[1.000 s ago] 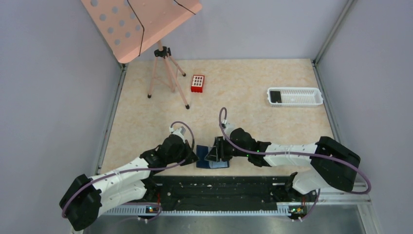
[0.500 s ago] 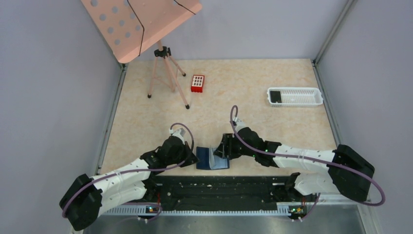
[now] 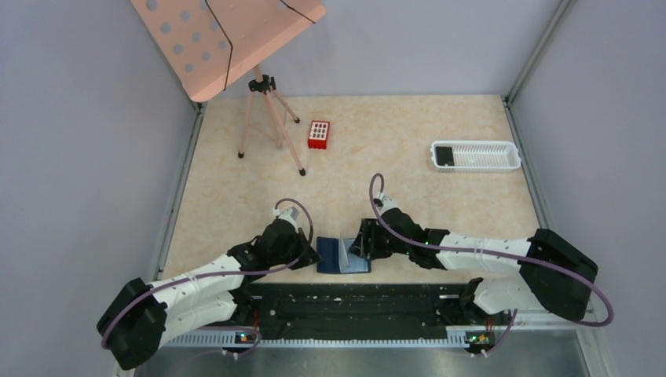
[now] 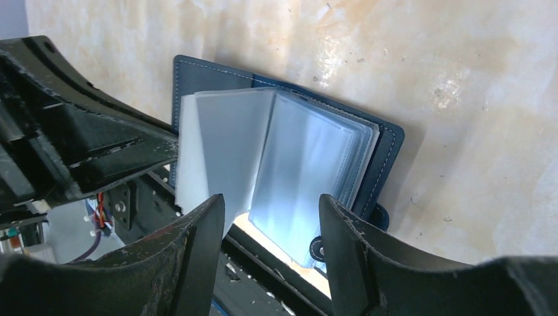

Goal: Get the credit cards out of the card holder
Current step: Open the card holder at the center of the board.

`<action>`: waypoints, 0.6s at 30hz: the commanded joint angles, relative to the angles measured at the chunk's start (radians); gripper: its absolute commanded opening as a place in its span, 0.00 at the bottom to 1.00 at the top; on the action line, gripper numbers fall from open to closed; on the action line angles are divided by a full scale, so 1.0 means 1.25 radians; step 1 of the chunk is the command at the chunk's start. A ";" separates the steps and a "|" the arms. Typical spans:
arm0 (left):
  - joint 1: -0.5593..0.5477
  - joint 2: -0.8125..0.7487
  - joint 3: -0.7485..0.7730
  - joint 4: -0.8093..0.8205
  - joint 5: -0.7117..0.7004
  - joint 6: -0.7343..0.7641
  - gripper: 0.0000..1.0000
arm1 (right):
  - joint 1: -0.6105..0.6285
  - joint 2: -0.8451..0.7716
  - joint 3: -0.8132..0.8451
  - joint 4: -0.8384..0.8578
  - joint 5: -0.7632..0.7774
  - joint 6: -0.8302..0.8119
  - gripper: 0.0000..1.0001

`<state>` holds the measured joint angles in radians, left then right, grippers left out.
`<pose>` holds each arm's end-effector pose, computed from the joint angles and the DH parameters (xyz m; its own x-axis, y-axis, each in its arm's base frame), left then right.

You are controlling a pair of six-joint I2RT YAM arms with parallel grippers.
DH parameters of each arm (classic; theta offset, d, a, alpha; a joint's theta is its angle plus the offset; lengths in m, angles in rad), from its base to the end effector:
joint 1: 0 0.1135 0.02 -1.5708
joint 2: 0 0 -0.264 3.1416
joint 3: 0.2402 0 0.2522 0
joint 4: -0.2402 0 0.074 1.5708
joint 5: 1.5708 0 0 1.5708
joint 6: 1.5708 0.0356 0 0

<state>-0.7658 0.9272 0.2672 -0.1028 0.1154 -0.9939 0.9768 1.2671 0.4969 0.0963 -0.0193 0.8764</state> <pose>0.1204 -0.1214 0.1463 -0.8990 -0.2906 -0.3276 -0.0092 0.7605 -0.6493 0.1362 0.2028 0.1695 -0.8667 0.0895 -0.4908 -0.2672 0.7475 0.6082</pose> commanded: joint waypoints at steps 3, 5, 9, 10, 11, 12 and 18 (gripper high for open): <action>-0.002 -0.010 -0.010 0.014 -0.003 -0.002 0.00 | -0.005 0.032 -0.006 0.014 0.012 0.020 0.55; -0.002 -0.010 -0.010 0.014 -0.003 -0.003 0.00 | -0.005 0.035 -0.005 0.013 0.012 0.022 0.55; -0.002 -0.009 -0.009 0.014 -0.003 -0.003 0.00 | -0.004 0.036 0.001 -0.013 0.043 0.022 0.55; -0.002 -0.011 -0.009 0.014 -0.004 -0.003 0.00 | -0.004 0.036 0.006 -0.022 0.049 0.022 0.55; -0.002 -0.012 -0.009 0.014 -0.004 -0.003 0.00 | -0.004 0.036 0.009 -0.030 0.052 0.020 0.55; -0.002 -0.012 -0.009 0.014 -0.004 -0.002 0.00 | -0.004 0.036 0.011 -0.036 0.055 0.019 0.55; -0.002 -0.016 -0.008 0.012 -0.003 -0.002 0.00 | -0.004 0.039 0.012 -0.026 0.047 0.019 0.55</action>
<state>-0.7658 0.9245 0.2672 -0.1032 0.1154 -0.9966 0.9768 1.3056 0.4973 0.0517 0.0292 0.8944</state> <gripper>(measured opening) 0.044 0.550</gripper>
